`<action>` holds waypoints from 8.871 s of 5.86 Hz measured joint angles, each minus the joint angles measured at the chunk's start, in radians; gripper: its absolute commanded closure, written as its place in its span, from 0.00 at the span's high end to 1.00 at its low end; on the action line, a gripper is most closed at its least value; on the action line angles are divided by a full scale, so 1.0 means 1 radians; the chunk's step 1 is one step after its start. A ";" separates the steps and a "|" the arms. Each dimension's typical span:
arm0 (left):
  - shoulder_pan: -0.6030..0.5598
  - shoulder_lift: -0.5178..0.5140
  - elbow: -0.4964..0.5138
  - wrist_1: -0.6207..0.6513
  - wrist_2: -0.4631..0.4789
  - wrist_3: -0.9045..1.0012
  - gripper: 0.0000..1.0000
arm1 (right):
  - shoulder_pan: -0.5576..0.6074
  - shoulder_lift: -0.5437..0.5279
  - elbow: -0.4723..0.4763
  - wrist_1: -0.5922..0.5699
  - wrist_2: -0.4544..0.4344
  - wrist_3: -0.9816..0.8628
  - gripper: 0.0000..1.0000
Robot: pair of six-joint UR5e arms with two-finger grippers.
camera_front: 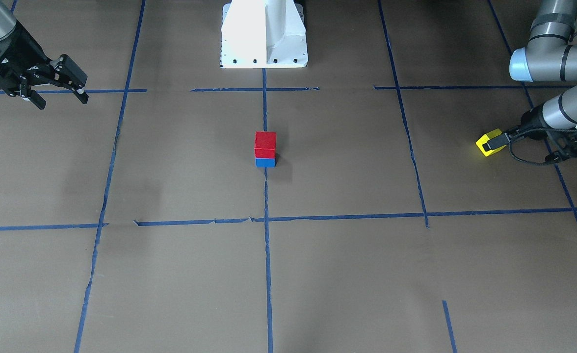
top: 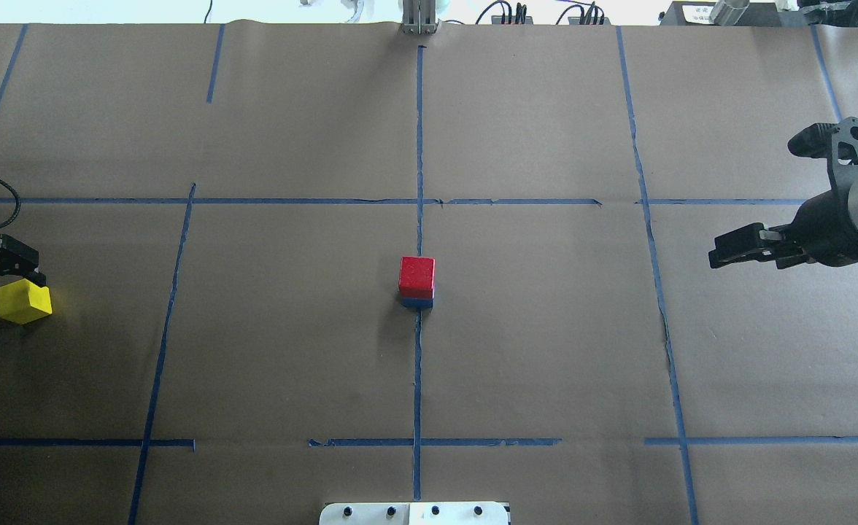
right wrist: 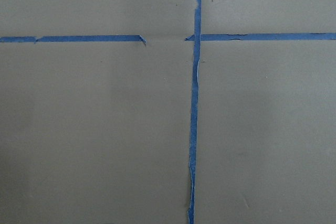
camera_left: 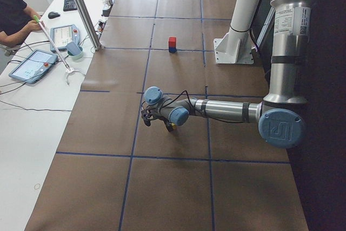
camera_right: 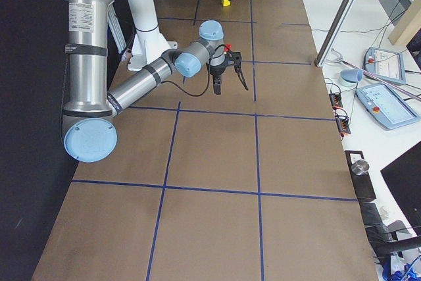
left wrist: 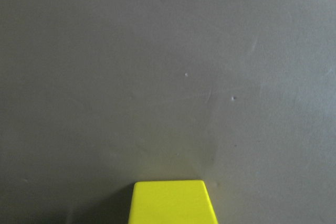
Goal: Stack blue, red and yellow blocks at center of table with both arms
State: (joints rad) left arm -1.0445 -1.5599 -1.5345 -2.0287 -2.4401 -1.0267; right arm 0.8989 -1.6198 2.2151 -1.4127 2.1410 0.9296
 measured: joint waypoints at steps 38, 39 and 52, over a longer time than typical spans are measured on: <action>0.174 -0.301 -0.646 0.662 0.317 0.360 1.00 | 0.507 -0.079 -0.269 -0.039 0.196 -0.712 1.00; 0.067 -0.174 -0.667 0.658 0.273 0.549 1.00 | 0.560 -0.078 -0.290 -0.106 0.210 -0.822 1.00; -0.544 0.117 -0.248 0.644 0.077 1.245 1.00 | 0.624 -0.123 -0.403 -0.231 0.206 -1.073 1.00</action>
State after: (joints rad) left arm -1.5881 -1.4424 -1.7823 -1.3848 -2.3629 0.2185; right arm 1.5233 -1.7430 1.8117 -1.6435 2.3473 -0.1436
